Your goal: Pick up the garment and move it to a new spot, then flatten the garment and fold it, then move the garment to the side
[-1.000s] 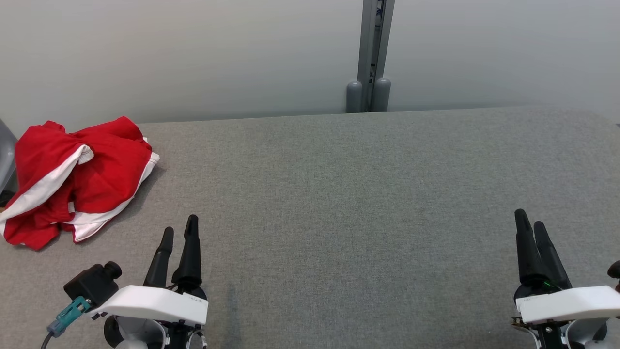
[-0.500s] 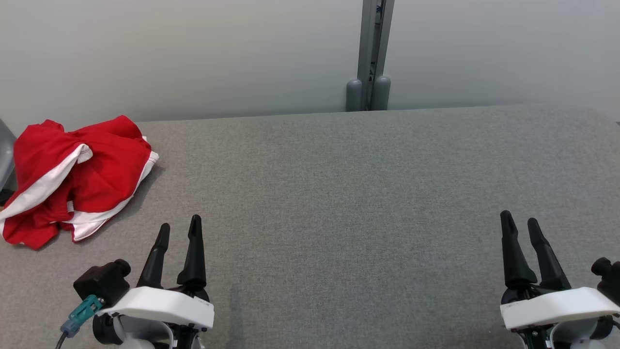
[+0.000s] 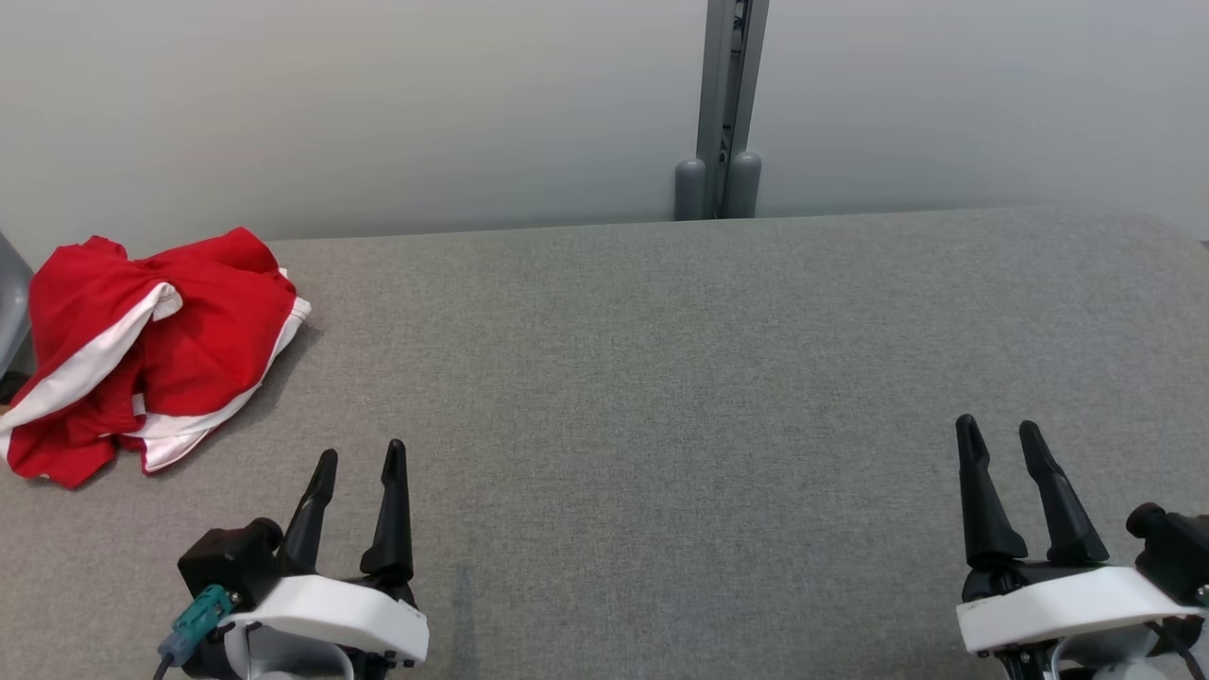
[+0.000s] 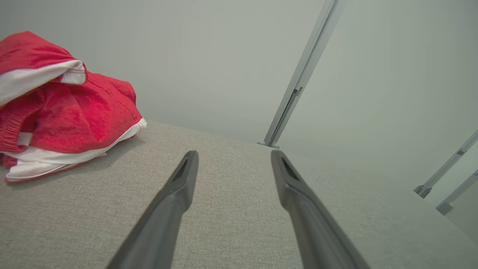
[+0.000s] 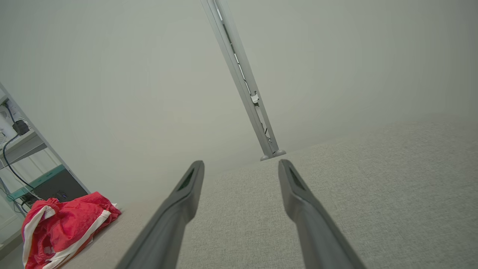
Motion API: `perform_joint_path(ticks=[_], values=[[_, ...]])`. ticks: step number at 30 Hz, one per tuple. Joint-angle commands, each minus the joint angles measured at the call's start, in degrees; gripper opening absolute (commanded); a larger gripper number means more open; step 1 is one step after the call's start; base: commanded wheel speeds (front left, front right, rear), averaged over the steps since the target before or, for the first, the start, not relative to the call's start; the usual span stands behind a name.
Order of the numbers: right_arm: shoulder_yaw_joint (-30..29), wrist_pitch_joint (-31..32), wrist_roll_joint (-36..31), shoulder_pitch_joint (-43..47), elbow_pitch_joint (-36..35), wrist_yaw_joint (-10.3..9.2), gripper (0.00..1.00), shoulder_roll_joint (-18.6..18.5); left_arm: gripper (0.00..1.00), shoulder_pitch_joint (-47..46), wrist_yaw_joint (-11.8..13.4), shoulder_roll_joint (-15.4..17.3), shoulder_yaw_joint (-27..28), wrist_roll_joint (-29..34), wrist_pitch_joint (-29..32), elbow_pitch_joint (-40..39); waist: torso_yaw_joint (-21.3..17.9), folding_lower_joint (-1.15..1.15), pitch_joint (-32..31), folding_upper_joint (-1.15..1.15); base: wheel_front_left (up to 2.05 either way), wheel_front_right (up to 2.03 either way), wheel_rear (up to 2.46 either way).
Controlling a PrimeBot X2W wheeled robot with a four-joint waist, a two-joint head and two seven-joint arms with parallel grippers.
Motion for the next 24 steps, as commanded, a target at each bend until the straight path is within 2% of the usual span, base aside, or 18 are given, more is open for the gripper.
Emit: perform_joint_path(ticks=[1, 24], values=[[0.1, -0.8, -1.8, 0.2, -0.7, 0.1, 1.0, -0.5, 1.0, -0.1, 0.5, 0.4, -0.1, 1.9, -0.5, 0.2, 0.0, 0.0, -0.1, 0.0, 0.0, 0.0, 0.0], [1.2, -3.6, -13.5, 0.8, 0.1, 0.13, 1.0, -0.6, 1.0, 0.1, 1.6, 0.5, -0.1, 11.7, -3.3, 3.6, -0.1, 0.0, -0.5, 0.0, 0.0, 0.0, 0.0]])
